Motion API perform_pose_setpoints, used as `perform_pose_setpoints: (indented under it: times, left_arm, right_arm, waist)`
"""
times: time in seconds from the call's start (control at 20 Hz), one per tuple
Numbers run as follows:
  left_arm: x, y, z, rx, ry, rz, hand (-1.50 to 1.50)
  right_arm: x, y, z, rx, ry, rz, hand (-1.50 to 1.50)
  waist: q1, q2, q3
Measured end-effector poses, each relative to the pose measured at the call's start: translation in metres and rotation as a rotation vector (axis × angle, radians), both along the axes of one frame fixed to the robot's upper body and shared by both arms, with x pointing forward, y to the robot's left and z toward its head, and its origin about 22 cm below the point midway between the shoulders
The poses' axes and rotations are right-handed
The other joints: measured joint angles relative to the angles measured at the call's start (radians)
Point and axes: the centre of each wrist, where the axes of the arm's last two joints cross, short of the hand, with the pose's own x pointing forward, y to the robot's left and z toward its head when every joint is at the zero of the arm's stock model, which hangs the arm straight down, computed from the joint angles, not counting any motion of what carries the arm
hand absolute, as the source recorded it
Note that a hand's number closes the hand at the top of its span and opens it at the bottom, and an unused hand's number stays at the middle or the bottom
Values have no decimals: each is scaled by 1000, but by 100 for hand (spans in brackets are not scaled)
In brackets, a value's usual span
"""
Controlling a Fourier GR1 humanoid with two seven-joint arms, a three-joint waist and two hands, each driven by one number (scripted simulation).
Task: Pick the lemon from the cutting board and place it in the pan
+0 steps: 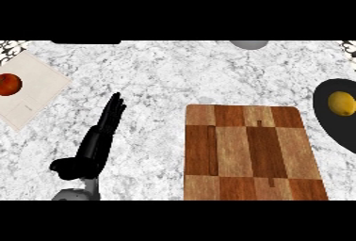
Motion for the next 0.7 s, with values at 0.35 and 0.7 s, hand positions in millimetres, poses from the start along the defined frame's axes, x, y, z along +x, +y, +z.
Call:
perform_pose_setpoints:
  times: [0.35, 0.7]
  left_arm:
    - [-4, 3, -3, -1, 3, 2, 0]
    - [-7, 2, -1, 1, 8, 9, 0]
  right_arm:
    - [-22, -11, 0, -54, 12, 7, -150]
    - [-38, -16, -5, -101, 26, 10, -150]
  waist:
    - [-4, -3, 0]
    - [-5, -4, 1]
